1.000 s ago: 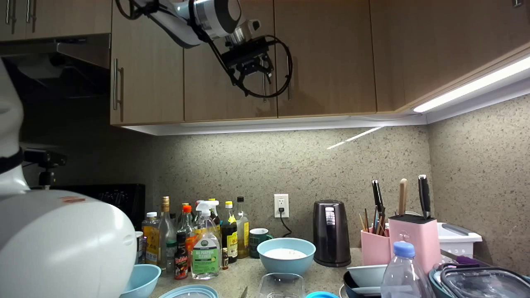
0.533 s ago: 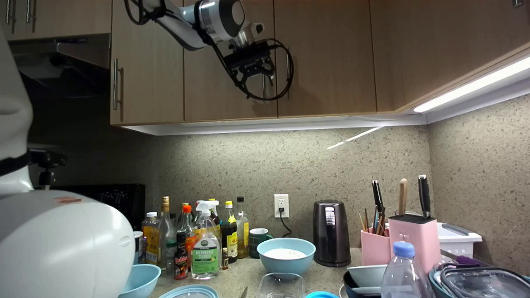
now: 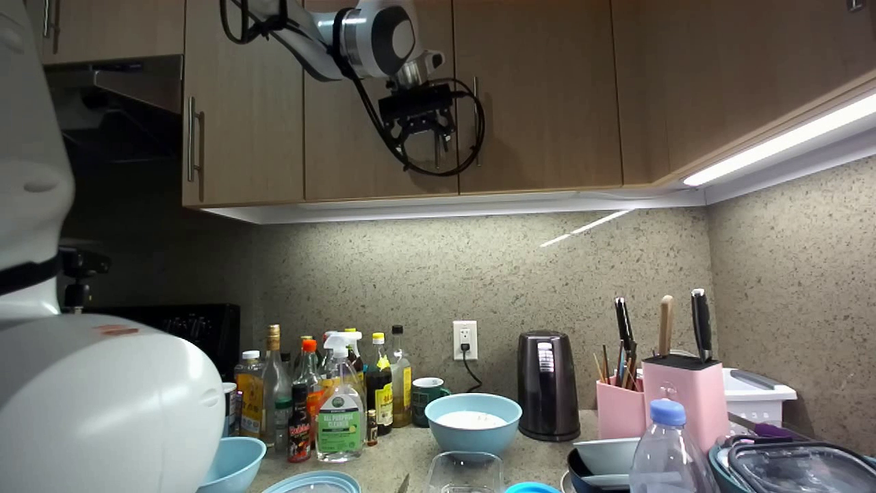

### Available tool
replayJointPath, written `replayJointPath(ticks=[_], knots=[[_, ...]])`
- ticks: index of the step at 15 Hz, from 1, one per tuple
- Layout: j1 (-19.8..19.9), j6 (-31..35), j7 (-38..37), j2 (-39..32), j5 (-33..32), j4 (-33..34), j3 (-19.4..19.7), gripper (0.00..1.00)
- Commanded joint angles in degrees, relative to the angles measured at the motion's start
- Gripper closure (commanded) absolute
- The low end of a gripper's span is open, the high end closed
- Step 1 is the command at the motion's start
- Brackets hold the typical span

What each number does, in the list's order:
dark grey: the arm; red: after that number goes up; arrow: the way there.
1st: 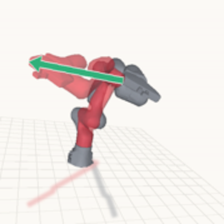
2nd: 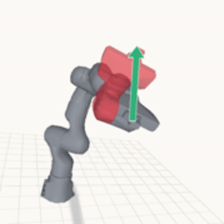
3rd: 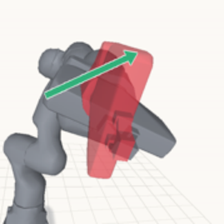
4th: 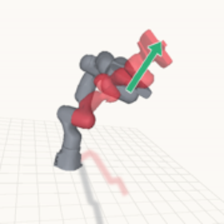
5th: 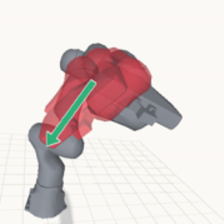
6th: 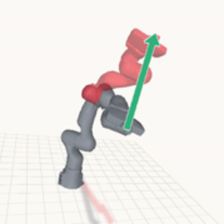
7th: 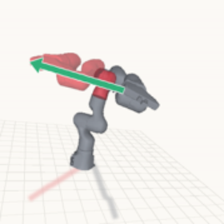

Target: Open the cabinet drawer and close it

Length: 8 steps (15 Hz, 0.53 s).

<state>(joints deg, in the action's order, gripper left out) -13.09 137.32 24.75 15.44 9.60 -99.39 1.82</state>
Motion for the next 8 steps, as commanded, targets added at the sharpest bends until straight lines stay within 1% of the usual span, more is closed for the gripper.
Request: replayJointPath(ticks=[1,3,4,8], knots=[[0.60,0.46,2.27,-1.08,1.90,1.77,-0.22,0.26],[1.43,1.79,0.86,-0.40,0.46,1.27,-0.60,0.38],[1.64,2.39,0.83,-0.12,0.26,1.01,-0.62,0.46],[2.37,3.26,0.57,0.10,-0.04,1.00,-0.56,0.72]])
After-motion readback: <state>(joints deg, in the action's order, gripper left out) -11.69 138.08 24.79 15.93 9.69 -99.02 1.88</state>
